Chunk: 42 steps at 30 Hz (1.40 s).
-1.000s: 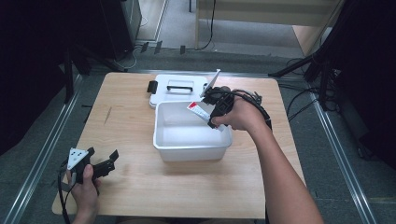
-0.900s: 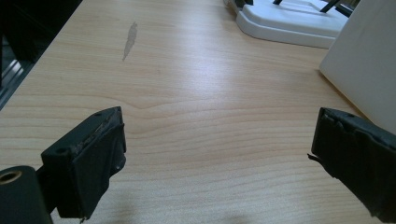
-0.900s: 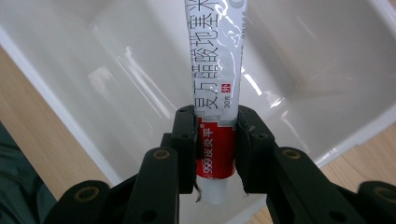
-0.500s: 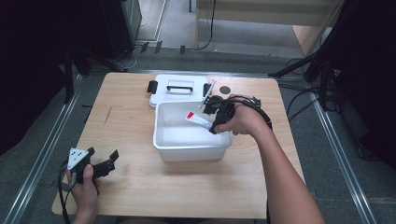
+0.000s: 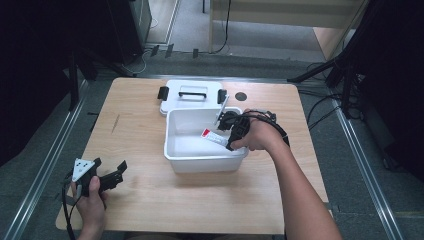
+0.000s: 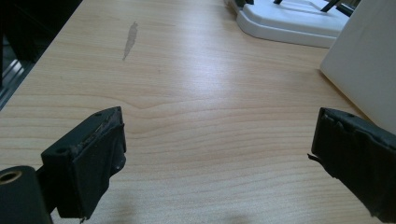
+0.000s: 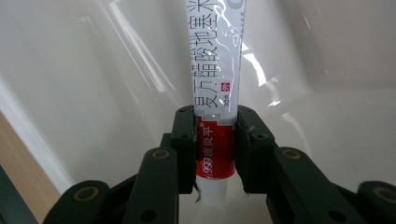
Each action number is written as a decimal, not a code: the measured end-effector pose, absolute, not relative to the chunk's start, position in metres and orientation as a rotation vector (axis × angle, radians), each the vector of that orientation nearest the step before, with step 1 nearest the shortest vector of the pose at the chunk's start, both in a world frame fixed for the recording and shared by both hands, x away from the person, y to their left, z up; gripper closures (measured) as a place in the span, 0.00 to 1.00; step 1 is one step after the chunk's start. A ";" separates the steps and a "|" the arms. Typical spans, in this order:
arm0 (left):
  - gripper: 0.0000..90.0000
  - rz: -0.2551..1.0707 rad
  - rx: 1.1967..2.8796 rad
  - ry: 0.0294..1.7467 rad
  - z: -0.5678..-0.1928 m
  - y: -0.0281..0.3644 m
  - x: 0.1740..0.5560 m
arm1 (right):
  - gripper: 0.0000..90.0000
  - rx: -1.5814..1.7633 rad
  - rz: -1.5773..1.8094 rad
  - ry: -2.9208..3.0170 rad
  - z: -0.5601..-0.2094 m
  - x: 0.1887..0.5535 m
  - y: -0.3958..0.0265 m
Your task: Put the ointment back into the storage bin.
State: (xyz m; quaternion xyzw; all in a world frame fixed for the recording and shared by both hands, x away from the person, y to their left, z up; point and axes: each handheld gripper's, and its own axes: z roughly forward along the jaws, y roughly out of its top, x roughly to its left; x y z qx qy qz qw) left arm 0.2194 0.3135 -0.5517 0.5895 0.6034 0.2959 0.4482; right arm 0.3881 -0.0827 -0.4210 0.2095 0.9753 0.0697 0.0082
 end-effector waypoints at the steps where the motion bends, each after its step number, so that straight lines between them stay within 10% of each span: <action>1: 0.04 0.732 1.459 1.494 -0.552 0.314 0.219 | 0.81 0.643 0.202 3.046 -0.422 0.388 -0.082; 42: 0.05 0.724 1.461 1.501 -0.552 0.313 0.220 | 0.81 0.647 0.011 3.105 -0.457 0.393 -0.052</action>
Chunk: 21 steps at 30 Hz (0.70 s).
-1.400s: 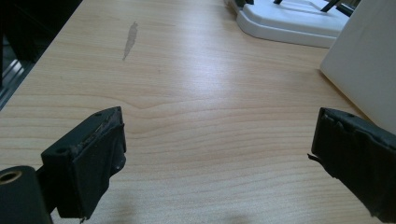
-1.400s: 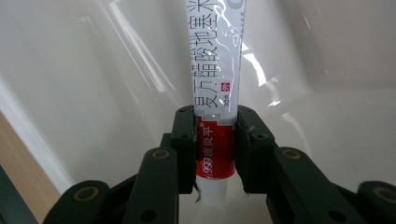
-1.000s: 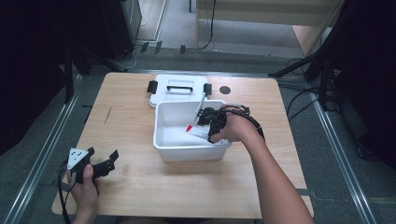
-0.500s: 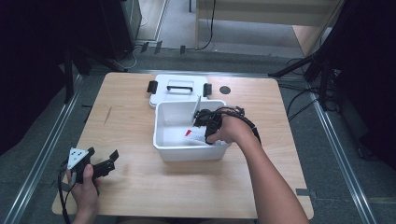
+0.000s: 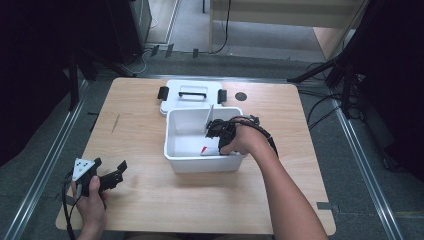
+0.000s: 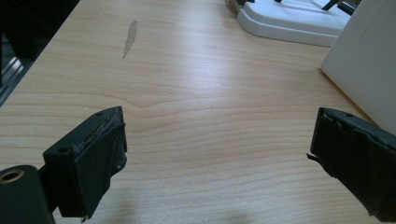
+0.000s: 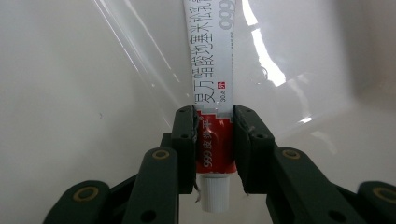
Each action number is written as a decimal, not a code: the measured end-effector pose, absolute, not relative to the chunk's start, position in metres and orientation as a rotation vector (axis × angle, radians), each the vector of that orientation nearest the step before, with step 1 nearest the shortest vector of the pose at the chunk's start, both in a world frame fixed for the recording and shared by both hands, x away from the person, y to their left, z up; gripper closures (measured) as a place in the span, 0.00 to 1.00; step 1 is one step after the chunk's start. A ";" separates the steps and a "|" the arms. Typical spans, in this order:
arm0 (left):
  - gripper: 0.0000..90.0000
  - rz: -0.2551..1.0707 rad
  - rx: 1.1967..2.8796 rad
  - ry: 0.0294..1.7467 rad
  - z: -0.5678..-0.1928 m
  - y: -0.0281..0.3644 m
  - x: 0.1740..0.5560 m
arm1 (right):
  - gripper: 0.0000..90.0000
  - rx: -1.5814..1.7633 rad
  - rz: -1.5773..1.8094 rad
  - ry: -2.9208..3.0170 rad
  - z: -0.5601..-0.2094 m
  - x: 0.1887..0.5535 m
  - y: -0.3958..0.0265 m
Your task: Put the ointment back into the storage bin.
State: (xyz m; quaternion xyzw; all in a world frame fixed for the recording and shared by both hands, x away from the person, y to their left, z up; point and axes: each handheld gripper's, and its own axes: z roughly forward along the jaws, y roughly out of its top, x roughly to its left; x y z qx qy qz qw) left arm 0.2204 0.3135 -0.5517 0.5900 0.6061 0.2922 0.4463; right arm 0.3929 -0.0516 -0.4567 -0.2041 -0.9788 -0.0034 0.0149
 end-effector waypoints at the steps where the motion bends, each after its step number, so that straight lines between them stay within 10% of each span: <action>1: 0.05 0.724 1.461 1.502 -0.552 0.314 0.220 | 0.81 -0.636 -0.008 -3.043 -0.457 0.393 -0.052; 7: 0.05 0.728 1.463 1.503 -0.552 0.313 0.220 | 0.80 -0.636 -0.005 -3.025 -0.459 0.391 -0.054; 11: 0.05 0.728 1.464 1.503 -0.552 0.313 0.220 | 0.56 -0.700 -0.054 -3.043 -0.455 0.391 -0.057; 16: 0.05 0.724 1.462 1.502 -0.552 0.313 0.220 | 0.86 -0.726 -0.166 -3.039 -0.441 0.391 -0.060; 21: 0.05 0.725 1.463 1.502 -0.552 0.313 0.220 | 0.96 -0.778 -0.205 -3.049 -0.429 0.392 -0.065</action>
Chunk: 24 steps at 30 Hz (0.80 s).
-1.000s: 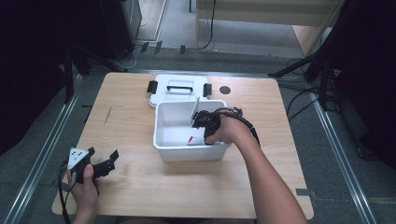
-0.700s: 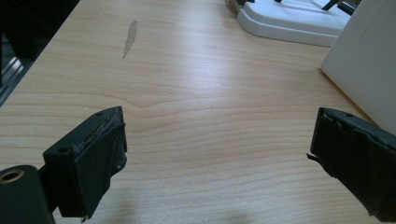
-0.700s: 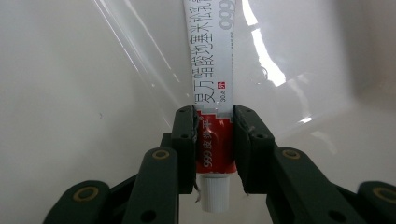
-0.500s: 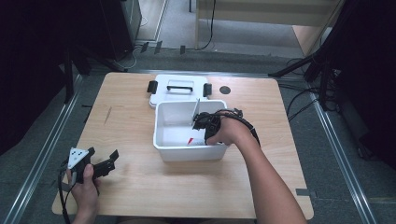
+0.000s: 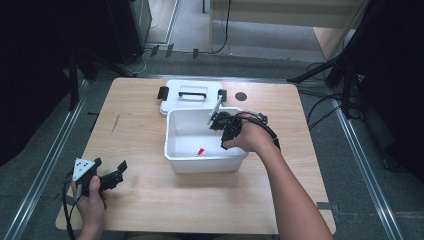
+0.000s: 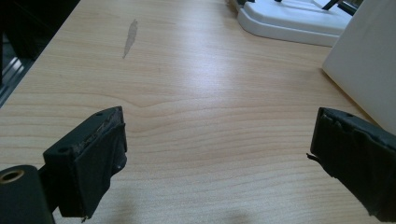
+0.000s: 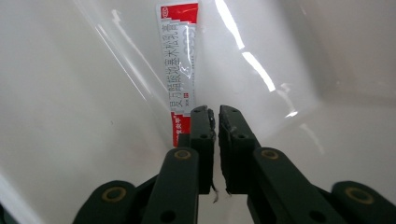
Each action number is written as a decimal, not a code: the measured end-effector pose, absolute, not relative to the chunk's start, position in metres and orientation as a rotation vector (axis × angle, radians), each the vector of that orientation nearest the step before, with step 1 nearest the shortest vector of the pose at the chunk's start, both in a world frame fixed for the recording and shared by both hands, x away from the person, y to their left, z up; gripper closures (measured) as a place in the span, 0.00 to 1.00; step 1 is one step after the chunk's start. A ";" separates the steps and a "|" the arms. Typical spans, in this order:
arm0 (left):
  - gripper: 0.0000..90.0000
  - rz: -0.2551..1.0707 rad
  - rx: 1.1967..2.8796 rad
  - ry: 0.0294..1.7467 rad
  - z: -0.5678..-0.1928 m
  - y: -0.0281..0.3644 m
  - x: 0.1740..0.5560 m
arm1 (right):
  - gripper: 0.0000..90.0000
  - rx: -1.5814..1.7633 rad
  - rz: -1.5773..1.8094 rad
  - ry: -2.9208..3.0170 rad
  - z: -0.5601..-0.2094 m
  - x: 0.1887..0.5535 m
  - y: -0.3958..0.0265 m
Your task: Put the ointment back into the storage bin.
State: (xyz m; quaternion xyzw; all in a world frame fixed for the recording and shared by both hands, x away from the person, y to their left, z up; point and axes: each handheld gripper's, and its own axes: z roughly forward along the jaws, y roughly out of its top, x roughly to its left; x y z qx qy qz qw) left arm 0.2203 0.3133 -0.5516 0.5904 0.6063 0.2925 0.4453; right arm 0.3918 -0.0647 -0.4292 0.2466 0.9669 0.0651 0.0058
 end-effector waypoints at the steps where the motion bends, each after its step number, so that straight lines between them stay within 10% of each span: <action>1: 0.05 0.725 1.463 1.503 -0.552 0.313 0.220 | 0.95 0.778 0.217 3.023 -0.427 0.392 -0.066; 15: 0.05 0.729 1.461 1.504 -0.552 0.313 0.220 | 0.03 0.967 0.355 2.920 -0.394 0.381 -0.080; 24: 0.05 0.738 1.469 1.510 -0.551 0.313 0.221 | 0.00 1.060 0.439 2.833 -0.374 0.375 -0.100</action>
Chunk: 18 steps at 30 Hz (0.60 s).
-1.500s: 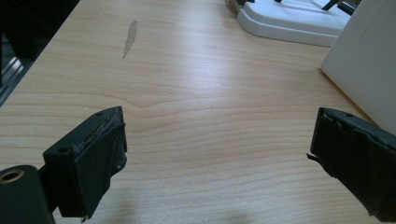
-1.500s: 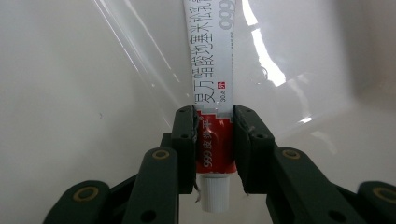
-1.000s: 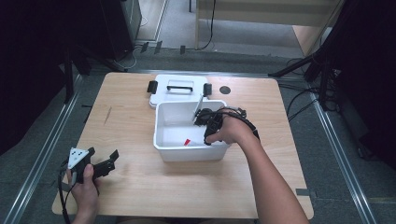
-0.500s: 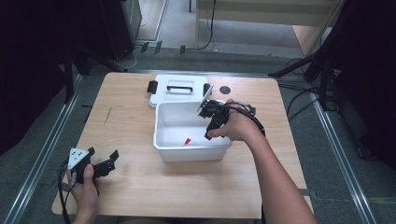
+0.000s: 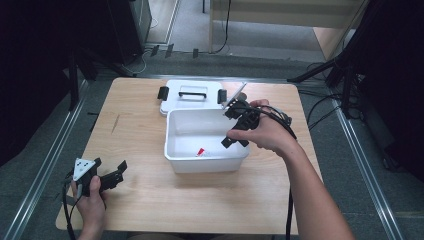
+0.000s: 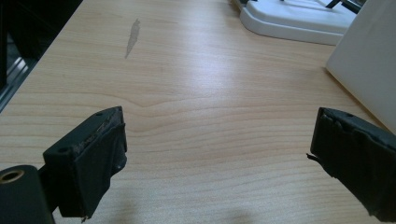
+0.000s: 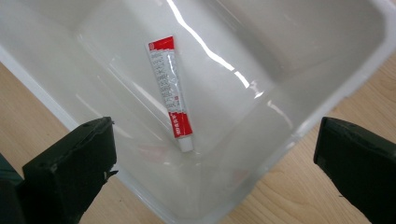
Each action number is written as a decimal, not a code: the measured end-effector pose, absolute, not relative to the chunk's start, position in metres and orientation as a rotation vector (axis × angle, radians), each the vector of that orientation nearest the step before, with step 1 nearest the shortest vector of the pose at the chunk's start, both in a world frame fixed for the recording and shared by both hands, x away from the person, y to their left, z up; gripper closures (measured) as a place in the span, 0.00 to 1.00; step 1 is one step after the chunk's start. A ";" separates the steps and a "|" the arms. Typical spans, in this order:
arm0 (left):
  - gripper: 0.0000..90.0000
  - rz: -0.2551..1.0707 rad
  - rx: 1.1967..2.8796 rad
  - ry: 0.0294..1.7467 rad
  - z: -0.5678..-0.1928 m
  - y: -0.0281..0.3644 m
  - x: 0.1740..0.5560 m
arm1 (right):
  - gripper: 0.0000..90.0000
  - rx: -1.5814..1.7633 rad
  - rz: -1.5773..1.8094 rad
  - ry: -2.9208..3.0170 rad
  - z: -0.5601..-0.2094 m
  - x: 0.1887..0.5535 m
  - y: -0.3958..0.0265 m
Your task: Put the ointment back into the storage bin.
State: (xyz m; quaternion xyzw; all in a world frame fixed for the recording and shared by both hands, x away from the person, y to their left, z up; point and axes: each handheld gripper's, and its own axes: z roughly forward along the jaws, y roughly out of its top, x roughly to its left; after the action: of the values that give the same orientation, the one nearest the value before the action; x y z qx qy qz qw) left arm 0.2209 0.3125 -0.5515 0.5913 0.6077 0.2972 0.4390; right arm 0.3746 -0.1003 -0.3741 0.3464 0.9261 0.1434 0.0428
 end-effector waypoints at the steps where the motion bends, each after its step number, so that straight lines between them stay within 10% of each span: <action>1: 0.05 0.742 1.469 1.510 -0.552 0.312 0.221 | 0.00 1.075 0.450 2.819 -0.372 0.375 -0.104; 18: 0.05 0.791 1.455 1.484 -0.551 0.311 0.217 | 0.00 1.180 0.530 2.701 -0.361 0.359 -0.163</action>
State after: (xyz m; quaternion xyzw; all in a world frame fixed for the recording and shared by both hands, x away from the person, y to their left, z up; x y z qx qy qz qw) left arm 0.2169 0.3106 -0.5513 0.5867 0.5983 0.3188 0.4430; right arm 0.3591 -0.1632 -0.3607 0.3928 0.8996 0.1765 0.0733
